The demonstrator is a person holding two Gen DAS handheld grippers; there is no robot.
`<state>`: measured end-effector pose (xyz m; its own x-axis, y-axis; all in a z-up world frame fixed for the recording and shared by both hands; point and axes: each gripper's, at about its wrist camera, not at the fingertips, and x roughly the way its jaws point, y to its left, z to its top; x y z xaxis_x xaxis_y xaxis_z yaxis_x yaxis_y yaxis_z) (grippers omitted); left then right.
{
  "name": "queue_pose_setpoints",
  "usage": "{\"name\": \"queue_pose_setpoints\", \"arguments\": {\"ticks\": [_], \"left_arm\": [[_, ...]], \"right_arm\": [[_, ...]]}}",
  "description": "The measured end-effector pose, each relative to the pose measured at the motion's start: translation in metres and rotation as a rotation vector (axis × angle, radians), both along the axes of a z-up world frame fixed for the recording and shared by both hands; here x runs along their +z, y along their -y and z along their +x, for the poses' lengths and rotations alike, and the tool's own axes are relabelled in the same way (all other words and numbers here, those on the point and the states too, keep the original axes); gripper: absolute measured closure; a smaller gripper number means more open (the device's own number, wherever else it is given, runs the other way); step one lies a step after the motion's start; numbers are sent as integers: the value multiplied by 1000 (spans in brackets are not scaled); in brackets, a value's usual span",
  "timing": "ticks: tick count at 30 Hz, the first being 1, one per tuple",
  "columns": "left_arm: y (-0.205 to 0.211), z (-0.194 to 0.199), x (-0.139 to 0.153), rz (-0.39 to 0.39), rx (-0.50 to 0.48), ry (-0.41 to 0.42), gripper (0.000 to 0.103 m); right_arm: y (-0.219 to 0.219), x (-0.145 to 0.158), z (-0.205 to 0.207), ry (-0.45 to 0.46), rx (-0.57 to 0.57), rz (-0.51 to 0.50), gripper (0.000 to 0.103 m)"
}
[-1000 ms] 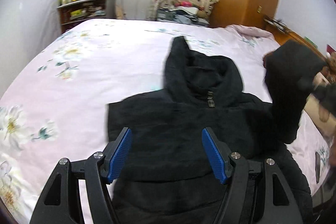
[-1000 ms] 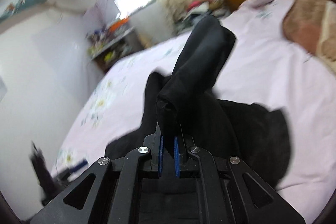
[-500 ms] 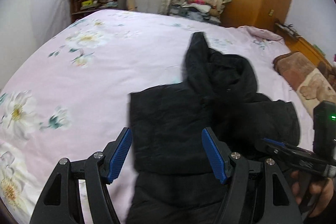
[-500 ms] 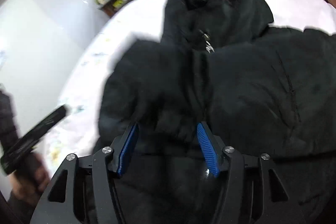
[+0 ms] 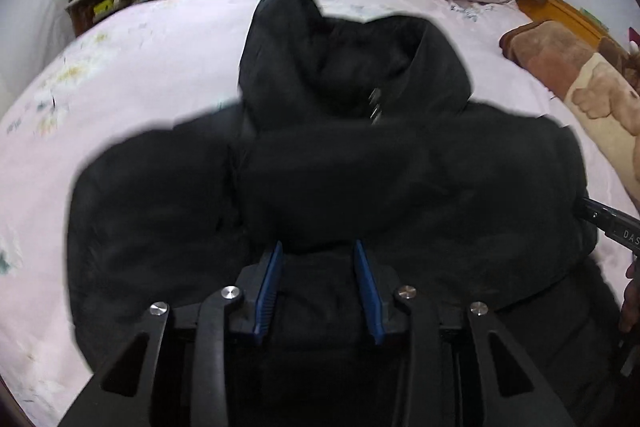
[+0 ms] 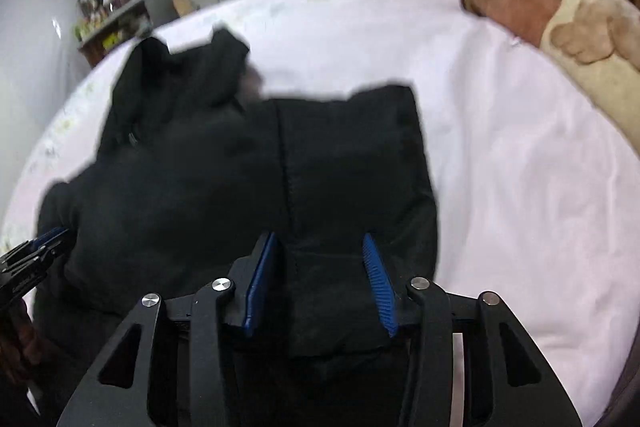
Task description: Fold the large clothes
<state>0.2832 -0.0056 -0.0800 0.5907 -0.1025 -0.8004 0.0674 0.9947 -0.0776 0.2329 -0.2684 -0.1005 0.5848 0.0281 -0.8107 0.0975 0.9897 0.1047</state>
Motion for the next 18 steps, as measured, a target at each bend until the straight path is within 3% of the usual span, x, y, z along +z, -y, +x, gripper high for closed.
{"name": "queue_pose_setpoints", "arguments": {"ticks": [5, 7, 11, 14, 18], "left_arm": [[-2, -2, -13, 3, -1, 12, 63], [2, 0, -12, 23, -1, 14, 63], [-2, -5, 10, 11, 17, -6, 64], [-4, -29, 37, -7, -4, 31, 64], [-6, -68, 63, 9, -28, 79, 63]], "right_arm": [[-11, -30, 20, -30, 27, -79, 60], [-9, -28, 22, -40, 16, -88, 60], [-12, 3, 7, -34, -12, -114, 60], [-16, 31, -18, 12, -27, -74, 60], [-27, 56, -55, 44, -16, -93, 60]]}}
